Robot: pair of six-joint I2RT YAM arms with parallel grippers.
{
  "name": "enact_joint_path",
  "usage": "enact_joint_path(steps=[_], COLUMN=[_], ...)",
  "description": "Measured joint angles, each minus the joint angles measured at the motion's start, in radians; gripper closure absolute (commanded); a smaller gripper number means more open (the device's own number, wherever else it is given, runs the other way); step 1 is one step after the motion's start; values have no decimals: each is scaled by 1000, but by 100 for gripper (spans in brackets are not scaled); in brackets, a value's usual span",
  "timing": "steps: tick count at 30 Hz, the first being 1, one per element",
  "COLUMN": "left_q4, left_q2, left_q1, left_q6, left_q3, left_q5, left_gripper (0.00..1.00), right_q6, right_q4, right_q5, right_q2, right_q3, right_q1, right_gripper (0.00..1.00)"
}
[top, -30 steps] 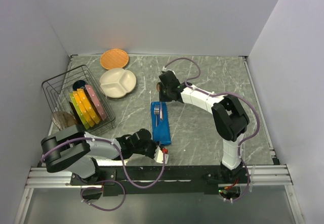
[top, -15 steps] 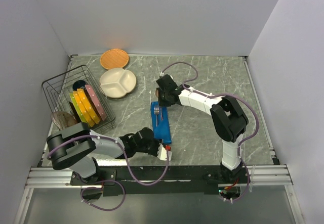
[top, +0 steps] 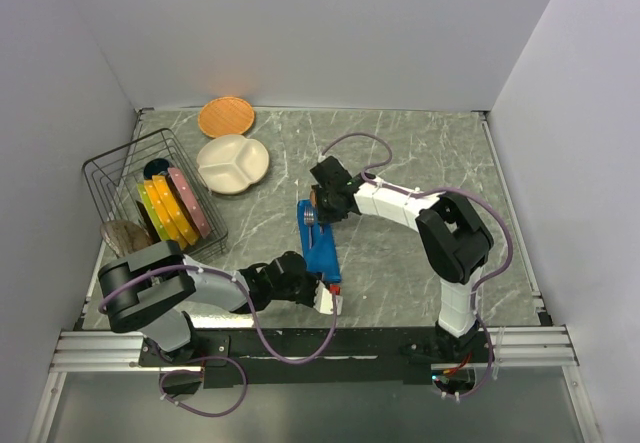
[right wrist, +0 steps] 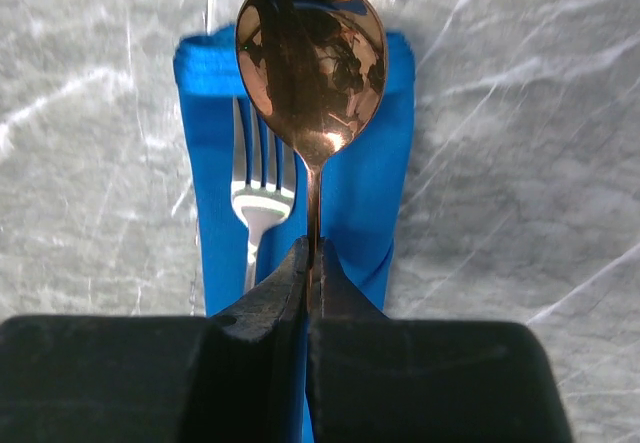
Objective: Fold the napkin into a case and place the utensils inside
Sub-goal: Insert the spoon into the folded napkin.
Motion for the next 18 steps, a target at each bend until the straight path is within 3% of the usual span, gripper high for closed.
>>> enact_joint_path(steps=[18], left_q4=[17], left_q2=[22], left_q1=[-1], left_q6=[-5], left_q3=[12], left_q5=[-17], left_gripper=[99], right_q6=[26], right_q4=[-31], right_q5=[-44], right_q2=[-16], right_q3=[-50], right_q1=[11], right_gripper=[100])
